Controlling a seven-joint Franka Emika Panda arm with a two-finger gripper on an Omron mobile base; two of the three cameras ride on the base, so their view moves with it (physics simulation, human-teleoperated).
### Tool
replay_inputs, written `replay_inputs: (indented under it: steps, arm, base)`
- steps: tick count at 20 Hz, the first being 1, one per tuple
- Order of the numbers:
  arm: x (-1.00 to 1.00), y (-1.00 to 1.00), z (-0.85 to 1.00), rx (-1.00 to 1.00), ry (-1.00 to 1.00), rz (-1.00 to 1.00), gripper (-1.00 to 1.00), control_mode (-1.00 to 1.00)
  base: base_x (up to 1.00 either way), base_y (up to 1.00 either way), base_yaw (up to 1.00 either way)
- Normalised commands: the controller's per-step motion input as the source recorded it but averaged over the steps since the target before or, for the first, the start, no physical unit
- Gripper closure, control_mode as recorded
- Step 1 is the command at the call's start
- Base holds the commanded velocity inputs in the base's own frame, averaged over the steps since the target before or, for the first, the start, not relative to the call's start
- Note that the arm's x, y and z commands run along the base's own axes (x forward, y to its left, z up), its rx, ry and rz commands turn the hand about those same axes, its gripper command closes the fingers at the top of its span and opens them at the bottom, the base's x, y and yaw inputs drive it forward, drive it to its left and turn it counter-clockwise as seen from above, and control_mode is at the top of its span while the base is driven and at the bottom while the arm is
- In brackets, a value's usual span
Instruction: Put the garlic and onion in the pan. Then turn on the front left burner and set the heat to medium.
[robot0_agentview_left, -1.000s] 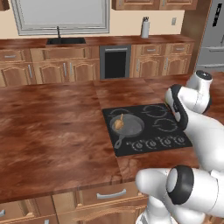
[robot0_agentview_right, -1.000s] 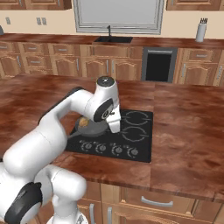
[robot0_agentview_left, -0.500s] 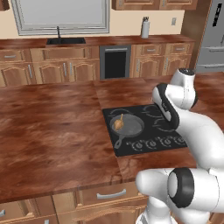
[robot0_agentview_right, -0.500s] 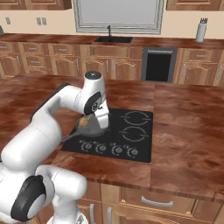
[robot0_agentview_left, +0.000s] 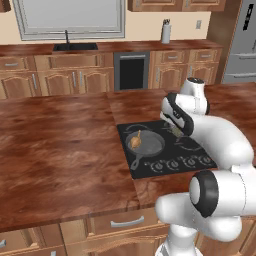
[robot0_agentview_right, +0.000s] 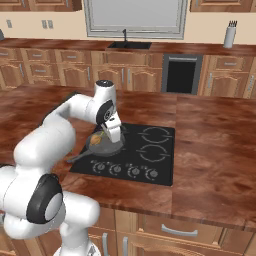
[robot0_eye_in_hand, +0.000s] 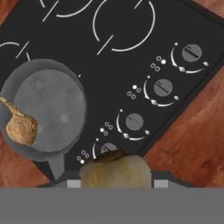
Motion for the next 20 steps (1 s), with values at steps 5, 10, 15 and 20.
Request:
replay_inputs:
  steps: [5, 10, 15, 20]
  arm:
    - [0.48, 0.13, -0.26, 0.00, 0.13, 0.02, 1.00, -1.00]
    - [0.36, 0.19, -0.35, 0.00, 0.08, 0.00, 1.00, -1.00]
    - [0.29, 0.18, -0.37, 0.00, 0.05, 0.00, 1.00, -1.00]
    - [0.29, 0.13, -0.39, 0.00, 0.04, 0.00, 1.00, -1.00]
  base:
    - [0.00, 0.00, 0.00]
    - [0.00, 0.00, 0.00]
    - [0.00, 0.00, 0.00]
    - [0.00, 0.00, 0.00]
